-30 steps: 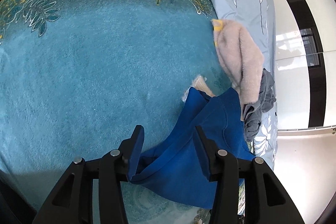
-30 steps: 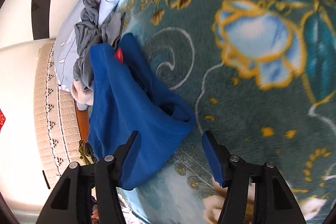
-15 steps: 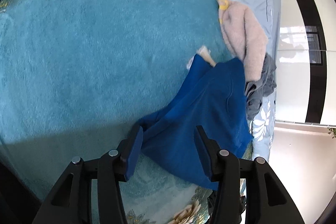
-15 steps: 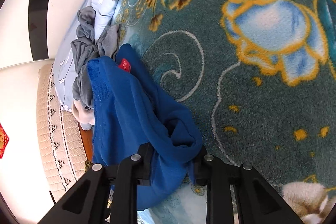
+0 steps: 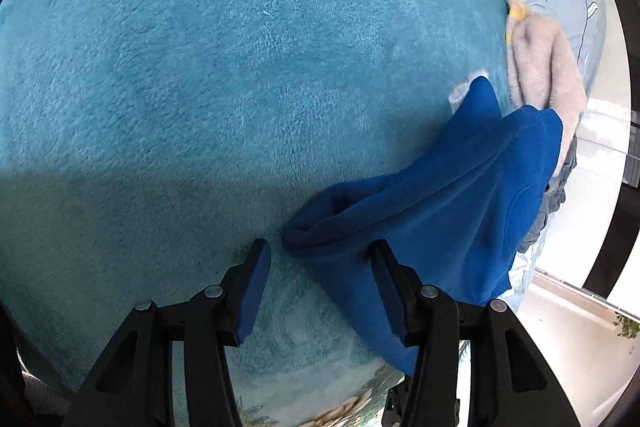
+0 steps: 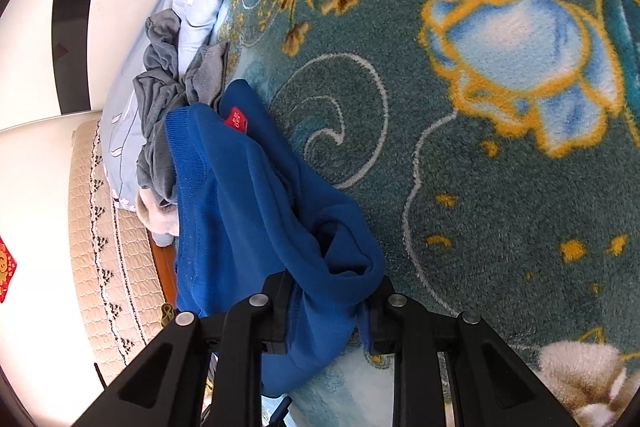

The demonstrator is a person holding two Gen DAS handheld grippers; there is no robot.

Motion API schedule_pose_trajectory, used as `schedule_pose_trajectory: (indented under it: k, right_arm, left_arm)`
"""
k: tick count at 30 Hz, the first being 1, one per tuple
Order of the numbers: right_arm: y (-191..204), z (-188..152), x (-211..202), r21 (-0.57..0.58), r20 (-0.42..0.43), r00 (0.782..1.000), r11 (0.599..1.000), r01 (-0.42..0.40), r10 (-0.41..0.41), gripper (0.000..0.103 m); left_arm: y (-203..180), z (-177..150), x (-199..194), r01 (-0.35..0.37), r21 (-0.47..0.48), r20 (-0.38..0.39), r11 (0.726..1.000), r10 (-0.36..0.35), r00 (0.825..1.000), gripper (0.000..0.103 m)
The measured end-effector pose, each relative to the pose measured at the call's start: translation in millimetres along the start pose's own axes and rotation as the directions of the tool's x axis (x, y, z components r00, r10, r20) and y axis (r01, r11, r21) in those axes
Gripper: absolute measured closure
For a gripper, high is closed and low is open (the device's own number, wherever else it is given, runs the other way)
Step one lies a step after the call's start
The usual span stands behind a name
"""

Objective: Fold clothes

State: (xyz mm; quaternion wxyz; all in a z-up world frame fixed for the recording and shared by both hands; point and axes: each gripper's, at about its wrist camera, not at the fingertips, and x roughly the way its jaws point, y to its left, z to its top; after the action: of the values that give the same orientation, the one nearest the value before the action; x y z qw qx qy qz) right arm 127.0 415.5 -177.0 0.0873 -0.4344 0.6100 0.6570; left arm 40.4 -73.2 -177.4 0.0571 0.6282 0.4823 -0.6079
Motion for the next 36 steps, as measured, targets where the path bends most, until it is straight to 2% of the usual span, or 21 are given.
schedule_pose_trajectory:
  k: [8, 14, 15, 16, 18, 22, 26, 33, 36]
  right_arm:
    - [3.0, -0.8, 2.8, 0.003, 0.015, 0.999, 1.0, 0.031, -0.031, 0.078]
    - [6.5, -2.8, 2.8, 0.004, 0.026, 0.999, 0.999, 0.043, -0.043, 0.078]
    - [7.1, -3.1, 2.1, 0.006, 0.027, 0.999, 0.999, 0.043, -0.043, 0.08]
    - [7.8, -3.5, 1.5, 0.007, 0.029, 0.999, 0.999, 0.043, -0.044, 0.082]
    - [10.3, -4.2, -0.3, 0.009, 0.031, 0.998, 0.999, 0.045, -0.046, 0.085]
    - [22.6, -6.6, -8.8, -0.02, 0.029, 0.998, 0.999, 0.048, -0.048, 0.09]
    - [13.6, -16.3, -25.6, -0.027, 0.006, 0.998, 0.998, 0.065, -0.065, 0.091]
    - [-2.2, -33.2, -55.0, -0.041, -0.035, 0.995, 0.995, 0.093, -0.095, 0.091]
    - [-9.0, -40.4, -67.6, -0.047, -0.053, 0.993, 0.993, 0.105, -0.108, 0.091]
  left_arm:
    - [-8.2, -2.8, 3.1, -0.034, 0.075, 0.067, 0.997, 0.029, 0.997, 0.051]
    - [-6.1, -2.3, -0.3, -0.015, 0.079, 0.066, 0.997, 0.01, 0.998, 0.069]
    - [-6.2, -2.2, -0.7, -0.002, 0.084, 0.061, 0.997, -0.003, 0.998, 0.079]
    - [-7.1, -1.8, -2.7, 0.007, 0.095, 0.059, 0.995, -0.013, 0.998, 0.083]
    - [-10.2, -2.1, -9.9, -0.006, 0.138, 0.067, 0.99, -0.004, 0.998, 0.087]
    - [-11.9, -8.8, -26.5, -0.008, 0.179, 0.091, 0.984, -0.009, 0.996, 0.088]
    - [-10.7, -22.4, -51.5, -0.019, 0.226, 0.116, 0.974, -0.007, 0.993, 0.089]
    - [-11.4, -43.0, -84.2, -0.069, 0.186, 0.071, 0.98, 0.057, 0.996, 0.089]
    - [-10.7, -51.7, -72.6, -0.111, 0.192, 0.05, 0.975, 0.103, 0.993, 0.089]
